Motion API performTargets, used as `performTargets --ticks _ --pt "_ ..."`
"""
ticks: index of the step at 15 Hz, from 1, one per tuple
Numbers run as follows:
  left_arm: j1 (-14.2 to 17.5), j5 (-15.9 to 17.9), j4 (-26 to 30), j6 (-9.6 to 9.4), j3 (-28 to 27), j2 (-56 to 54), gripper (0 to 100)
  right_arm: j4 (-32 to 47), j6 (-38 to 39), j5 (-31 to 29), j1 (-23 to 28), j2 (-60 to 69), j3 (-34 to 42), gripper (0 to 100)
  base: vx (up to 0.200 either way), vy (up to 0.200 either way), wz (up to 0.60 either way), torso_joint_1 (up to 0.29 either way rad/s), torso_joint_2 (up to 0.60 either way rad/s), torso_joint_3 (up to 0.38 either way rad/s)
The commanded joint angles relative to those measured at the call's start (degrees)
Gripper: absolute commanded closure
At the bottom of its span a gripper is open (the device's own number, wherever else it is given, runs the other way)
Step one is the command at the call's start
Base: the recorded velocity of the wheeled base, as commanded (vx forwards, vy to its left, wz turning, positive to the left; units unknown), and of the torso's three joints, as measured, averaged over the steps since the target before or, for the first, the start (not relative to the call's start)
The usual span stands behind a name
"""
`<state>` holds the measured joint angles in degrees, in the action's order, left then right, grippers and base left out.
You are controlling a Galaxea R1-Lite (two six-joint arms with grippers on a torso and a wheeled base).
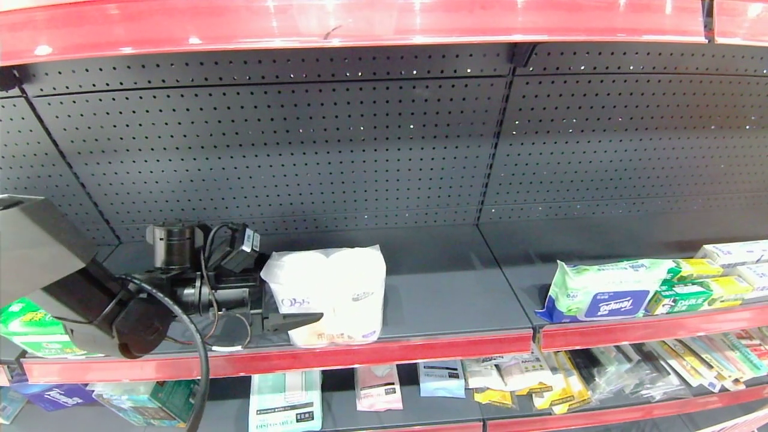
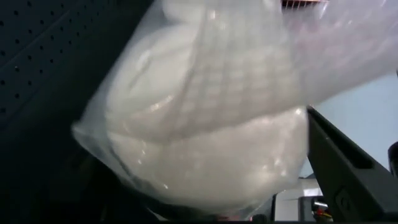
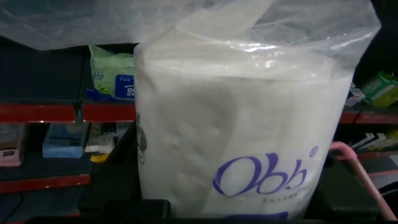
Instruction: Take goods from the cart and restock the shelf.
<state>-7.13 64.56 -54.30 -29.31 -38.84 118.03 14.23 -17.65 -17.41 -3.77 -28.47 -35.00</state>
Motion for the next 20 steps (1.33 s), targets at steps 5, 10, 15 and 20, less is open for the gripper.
performTargets --ticks 5,10,15,20 --pt "1.2 0.0 -1.8 4.78 -0.4 -8.5 0 0.0 0.0 0.0 0.0 0.2 0.1 100 0.0 0.0 0.0 0.0 0.0 0.0" --pt "3.4 -4.3 -7.7 12.96 0.7 -11.3 0 0.0 0.0 0.1 0.0 -0.1 0.6 100 0.0 0.0 0.0 0.0 0.0 0.0" --pt "1.2 -18.4 -21.6 30.62 4.4 -12.5 0 0.2 0.1 0.4 0.0 -0.2 0.9 100 0.0 0.0 0.0 0.0 0.0 0.01" --pt "0.6 -38.1 -25.1 33.52 4.8 -11.9 0 -0.1 0.1 0.5 -0.2 -1.1 0.8 100 0.0 0.0 0.0 0.0 0.0 0.0"
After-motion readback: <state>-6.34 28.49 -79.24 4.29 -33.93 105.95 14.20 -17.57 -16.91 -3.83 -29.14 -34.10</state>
